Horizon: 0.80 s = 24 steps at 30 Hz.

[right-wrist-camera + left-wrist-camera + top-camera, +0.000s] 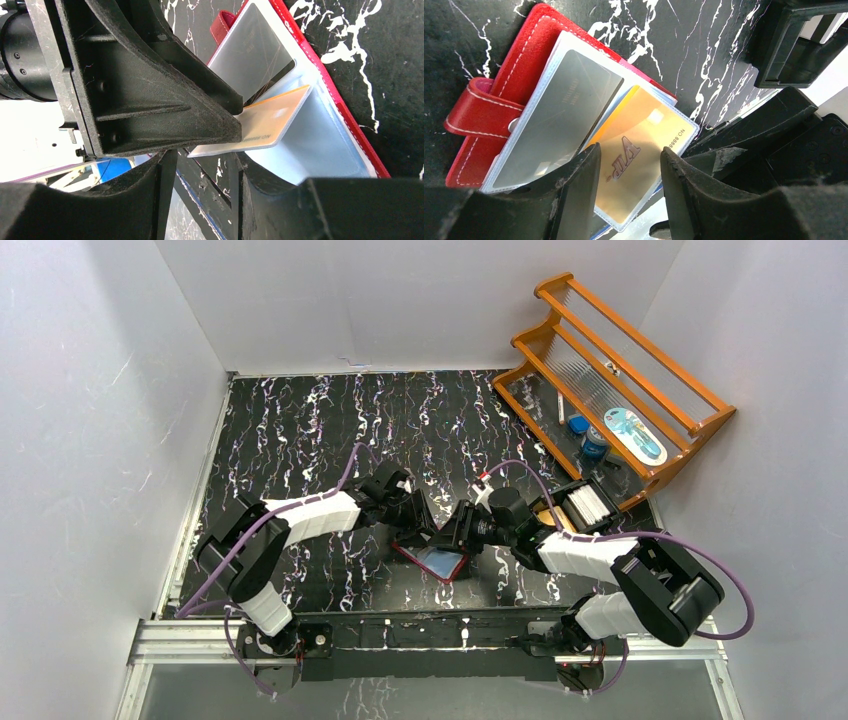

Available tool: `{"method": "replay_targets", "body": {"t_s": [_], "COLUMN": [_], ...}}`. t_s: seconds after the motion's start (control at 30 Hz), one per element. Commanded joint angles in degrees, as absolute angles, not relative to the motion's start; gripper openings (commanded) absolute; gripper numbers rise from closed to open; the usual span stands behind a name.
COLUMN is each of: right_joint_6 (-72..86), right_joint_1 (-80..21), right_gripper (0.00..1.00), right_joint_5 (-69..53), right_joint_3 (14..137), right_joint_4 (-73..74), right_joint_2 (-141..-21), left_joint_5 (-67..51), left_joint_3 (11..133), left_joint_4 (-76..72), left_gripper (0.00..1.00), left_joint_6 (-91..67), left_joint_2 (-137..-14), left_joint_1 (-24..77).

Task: Put the credit cards into the card holder
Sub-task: Flip the card slot onto the card holder.

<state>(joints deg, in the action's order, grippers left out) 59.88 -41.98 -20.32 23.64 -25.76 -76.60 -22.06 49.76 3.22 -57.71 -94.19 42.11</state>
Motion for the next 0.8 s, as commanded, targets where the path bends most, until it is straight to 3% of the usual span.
{"method": "replay_targets", "body": {"t_s": [0.0, 0.47, 0.77], "right_joint_6": [60.43, 58.42, 54.88], "right_joint_1": [-41.58, -41.62, -41.63], "right_gripper": [0.5, 0.51, 0.51], "right_joint_5": [-18.72, -18.07, -18.72], "right_joint_3": [24.72, 28.93, 37.15], "right_joint_4": [-32.0, -28.7, -23.96], "right_joint_2": [-77.03, -80.09, -86.73], "left_joint_5": [-23.86, -14.79, -18.74], "left_joint_3": [51.38, 56.53, 54.54], "left_joint_4": [8.96, 24.67, 24.14], "left_gripper": [0.46, 0.49, 0.43], "left_joint_6": [-56.64, -47.35, -42.99], "left_joint_2": [-90.52, -85.21, -89.23], "left_joint_1": [42.02, 31.63, 28.48]}}
